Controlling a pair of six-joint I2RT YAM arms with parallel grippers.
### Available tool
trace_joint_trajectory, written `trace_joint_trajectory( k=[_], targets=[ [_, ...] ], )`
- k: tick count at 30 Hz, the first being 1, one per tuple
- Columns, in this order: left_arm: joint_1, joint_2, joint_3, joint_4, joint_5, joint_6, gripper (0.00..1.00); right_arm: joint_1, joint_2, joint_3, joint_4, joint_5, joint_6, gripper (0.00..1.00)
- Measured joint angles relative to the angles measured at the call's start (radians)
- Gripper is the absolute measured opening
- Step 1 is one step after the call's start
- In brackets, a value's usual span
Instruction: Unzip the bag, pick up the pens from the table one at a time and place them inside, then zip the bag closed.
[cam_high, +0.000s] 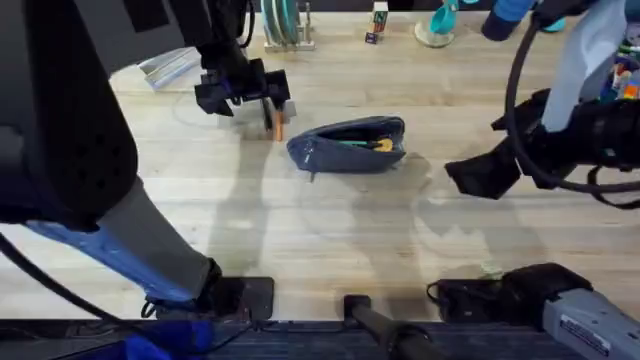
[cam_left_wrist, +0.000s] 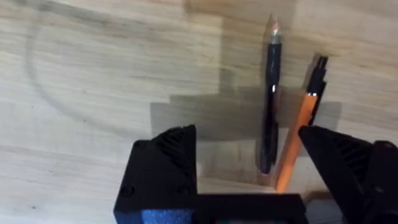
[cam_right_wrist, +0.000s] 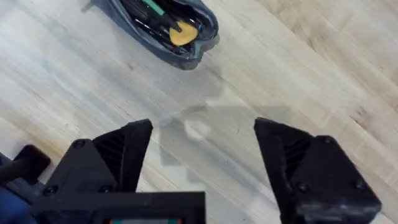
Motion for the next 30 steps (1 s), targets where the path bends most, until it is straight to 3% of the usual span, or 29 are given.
trace_joint_trajectory(
  k=[30],
  targets=[
    [0.020,0.023,-0.030,0.069,-0.030,-0.020,0.993,0.000,0.000,0.000,0.000,0.000,0.000,0.998]
  ],
)
